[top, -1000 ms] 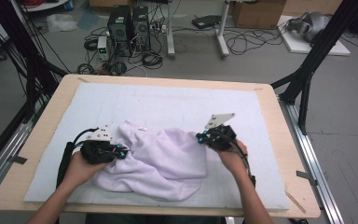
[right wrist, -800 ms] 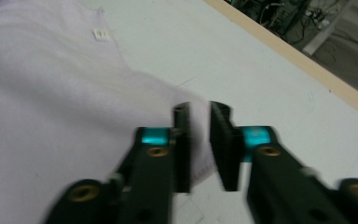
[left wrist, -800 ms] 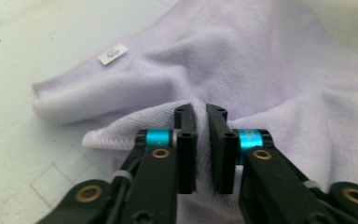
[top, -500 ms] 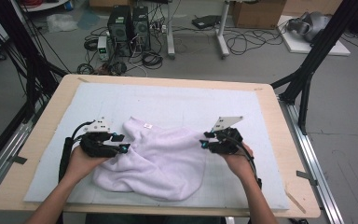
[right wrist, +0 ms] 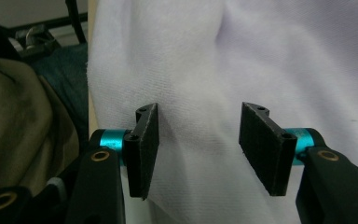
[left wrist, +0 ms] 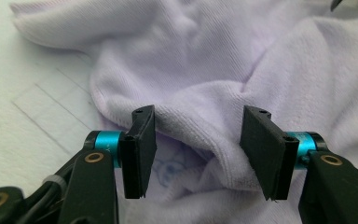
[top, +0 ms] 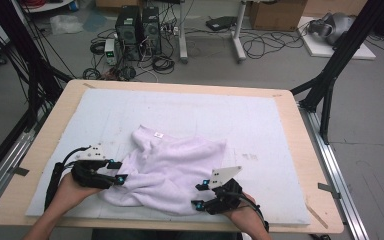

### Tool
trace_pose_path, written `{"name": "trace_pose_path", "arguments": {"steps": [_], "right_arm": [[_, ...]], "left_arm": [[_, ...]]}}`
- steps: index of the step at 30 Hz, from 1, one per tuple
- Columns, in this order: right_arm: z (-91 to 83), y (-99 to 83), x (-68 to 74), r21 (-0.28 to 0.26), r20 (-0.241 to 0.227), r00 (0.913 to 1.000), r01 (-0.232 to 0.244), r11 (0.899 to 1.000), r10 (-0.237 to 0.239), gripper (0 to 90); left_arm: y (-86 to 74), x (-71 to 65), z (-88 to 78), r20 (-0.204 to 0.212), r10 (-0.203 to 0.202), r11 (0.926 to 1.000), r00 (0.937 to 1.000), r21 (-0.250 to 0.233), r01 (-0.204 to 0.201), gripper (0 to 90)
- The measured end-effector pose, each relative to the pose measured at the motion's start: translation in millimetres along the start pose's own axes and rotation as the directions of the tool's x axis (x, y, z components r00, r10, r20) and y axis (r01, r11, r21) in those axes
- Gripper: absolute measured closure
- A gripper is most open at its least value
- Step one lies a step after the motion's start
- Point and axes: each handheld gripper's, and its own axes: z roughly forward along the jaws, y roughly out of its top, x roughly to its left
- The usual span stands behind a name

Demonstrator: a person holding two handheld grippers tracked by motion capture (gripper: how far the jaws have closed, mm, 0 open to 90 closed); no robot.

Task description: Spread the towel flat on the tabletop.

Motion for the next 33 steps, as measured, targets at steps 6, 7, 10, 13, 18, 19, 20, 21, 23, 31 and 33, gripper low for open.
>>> {"name": "trace_pose_path", "arguments": {"steps": [6,7,10,13,18,19,20,21,23,31,33], "right_arm": [[14.9,-0.5,-2.8,0.030,-0.068,0.9974,0.027,0.999,-0.025,73.0],[14.6,-1.1,-2.4,0.025,-0.089,0.9956,0.031,0.999,-0.029,79.2],[11.9,-0.6,0.6,0.029,-0.091,0.9932,0.077,0.997,-0.074,84.8],[6.1,-1.4,-0.1,0.037,-0.086,0.9938,0.074,0.997,-0.071,85.2],[-17.3,-5.4,1.0,0.011,-0.064,0.9959,0.065,0.998,-0.064,85.3],[-22.8,-5.5,2.2,0.009,-0.062,0.9957,0.069,0.998,-0.068,85.3],[-28.0,-5.3,3.7,0.001,-0.056,0.9954,0.078,0.997,-0.078,85.3],[-33.5,-4.6,6.3,-0.007,-0.054,0.9952,0.082,0.997,-0.082,85.2],[-43.2,-3.0,11.0,-0.017,-0.048,0.9938,0.099,0.995,-0.100,85.2],[-67.8,-10.5,24.9,0.007,-0.050,0.9938,0.099,0.995,-0.099,83.3],[-68.7,-12.3,22.6,0.005,-0.054,0.9955,0.078,0.997,-0.078,75.3]], "left_arm": [[-3.8,-9.5,27.4,0.089,0.018,0.9978,0.9959,0.061,-0.023,77.5],[-3.8,-9.5,27.4,0.089,0.018,0.9978,0.9959,0.061,-0.023,79.1],[-1.6,-14.0,25.7,0.064,0.029,0.9971,0.9975,0.069,-0.033,81.9],[-2.7,-20.9,18.6,0.052,0.036,0.9975,0.9980,0.058,-0.039,82.4],[-4.6,-40.8,4.5,0.034,0.083,0.9952,0.9959,0.048,-0.085,82.6],[-4.7,-45.4,2.1,0.035,0.087,0.9951,0.9956,0.044,-0.088,82.6],[-4.6,-49.9,-0.2,0.041,0.094,0.9946,0.9947,0.040,-0.096,82.6],[-4.5,-54.2,-1.8,0.048,0.096,0.9948,0.9943,0.031,-0.097,82.6],[-4.1,-61.6,-5.3,0.060,0.100,0.9946,0.9932,0.019,-0.102,82.7],[0.6,-77.5,-11.9,0.090,0.135,0.9909,0.9868,-0.007,-0.135,75.8],[4.0,-70.1,-10.4,0.074,0.128,0.9918,0.9890,-0.012,-0.127,67.0]]}}
